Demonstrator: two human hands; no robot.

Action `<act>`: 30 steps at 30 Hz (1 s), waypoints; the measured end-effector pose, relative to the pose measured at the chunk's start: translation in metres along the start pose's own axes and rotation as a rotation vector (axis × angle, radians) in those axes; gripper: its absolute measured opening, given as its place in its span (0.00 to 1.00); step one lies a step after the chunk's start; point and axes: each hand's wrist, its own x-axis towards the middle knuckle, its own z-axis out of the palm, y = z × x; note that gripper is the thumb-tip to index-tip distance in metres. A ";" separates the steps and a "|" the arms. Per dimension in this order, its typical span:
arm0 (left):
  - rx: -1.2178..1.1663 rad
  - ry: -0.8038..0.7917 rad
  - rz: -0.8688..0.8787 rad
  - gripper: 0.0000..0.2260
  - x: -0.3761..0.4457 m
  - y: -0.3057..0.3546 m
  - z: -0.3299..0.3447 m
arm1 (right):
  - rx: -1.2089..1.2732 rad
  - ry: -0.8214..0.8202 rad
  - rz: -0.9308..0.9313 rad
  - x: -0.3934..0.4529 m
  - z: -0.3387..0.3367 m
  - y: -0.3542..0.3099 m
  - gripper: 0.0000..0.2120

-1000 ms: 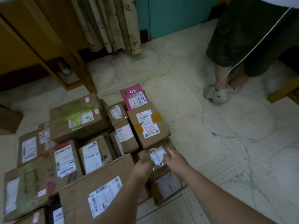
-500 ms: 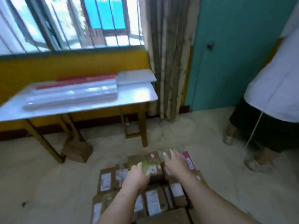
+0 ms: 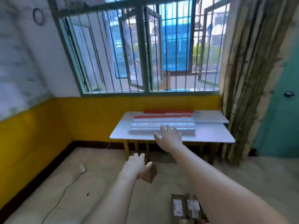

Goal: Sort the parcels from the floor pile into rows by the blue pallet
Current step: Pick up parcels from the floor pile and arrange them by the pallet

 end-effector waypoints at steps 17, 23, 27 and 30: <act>0.100 -0.188 0.079 0.29 0.244 -0.187 -0.049 | 0.124 -0.013 0.095 0.239 0.124 -0.124 0.31; 0.123 -0.315 0.107 0.29 0.349 -0.245 -0.006 | 0.103 0.008 0.066 0.300 0.201 -0.130 0.22; 0.126 -0.388 0.125 0.28 0.423 -0.278 0.044 | 0.236 -0.037 0.233 0.333 0.277 -0.113 0.20; 0.102 -0.440 0.117 0.28 0.474 -0.298 0.104 | 0.306 -0.103 0.336 0.352 0.352 -0.092 0.21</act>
